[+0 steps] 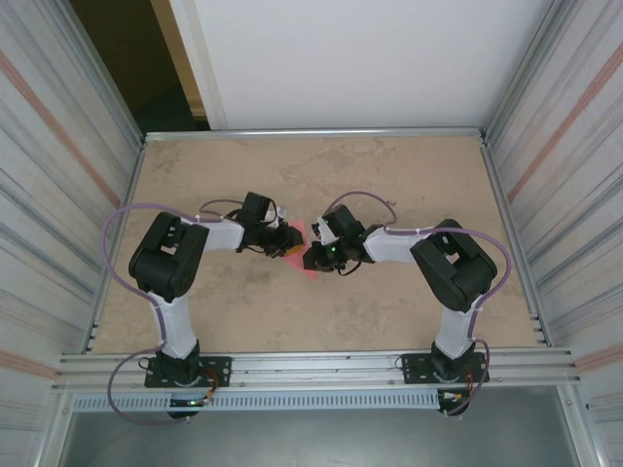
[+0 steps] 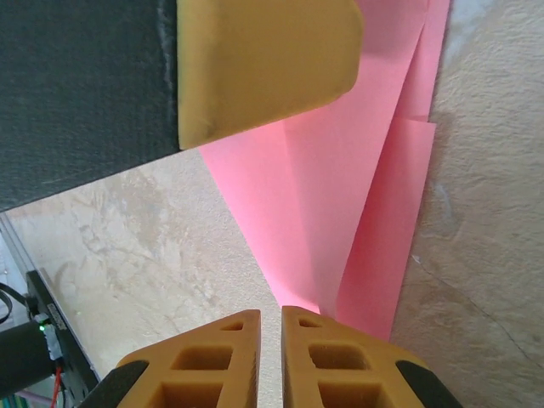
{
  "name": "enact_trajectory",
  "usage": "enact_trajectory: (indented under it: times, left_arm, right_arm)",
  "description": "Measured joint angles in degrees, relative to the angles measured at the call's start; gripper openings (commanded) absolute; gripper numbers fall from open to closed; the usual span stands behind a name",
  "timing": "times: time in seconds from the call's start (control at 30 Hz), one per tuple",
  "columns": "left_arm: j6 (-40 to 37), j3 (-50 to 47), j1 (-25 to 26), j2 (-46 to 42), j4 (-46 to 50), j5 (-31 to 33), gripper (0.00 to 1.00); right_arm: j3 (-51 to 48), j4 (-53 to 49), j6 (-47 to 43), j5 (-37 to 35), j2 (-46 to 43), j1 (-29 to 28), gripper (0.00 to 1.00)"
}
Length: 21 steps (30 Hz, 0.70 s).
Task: Fold a paper plane with a square sheet of paper (pick it up from the middle)
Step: Fourth fold the wing at the center of the table.
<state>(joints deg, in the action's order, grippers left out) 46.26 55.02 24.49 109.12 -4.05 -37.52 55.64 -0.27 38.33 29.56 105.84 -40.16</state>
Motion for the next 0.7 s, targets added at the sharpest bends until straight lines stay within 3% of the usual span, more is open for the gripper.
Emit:
enact_trajectory:
  times: [0.7]
  left_arm:
    - [-0.22, 0.63, 0.0, 0.0, -0.2, -1.68, 0.31]
  right_arm:
    - [0.0, -0.46, 0.02, -1.33, 1.01, 0.0, 0.13]
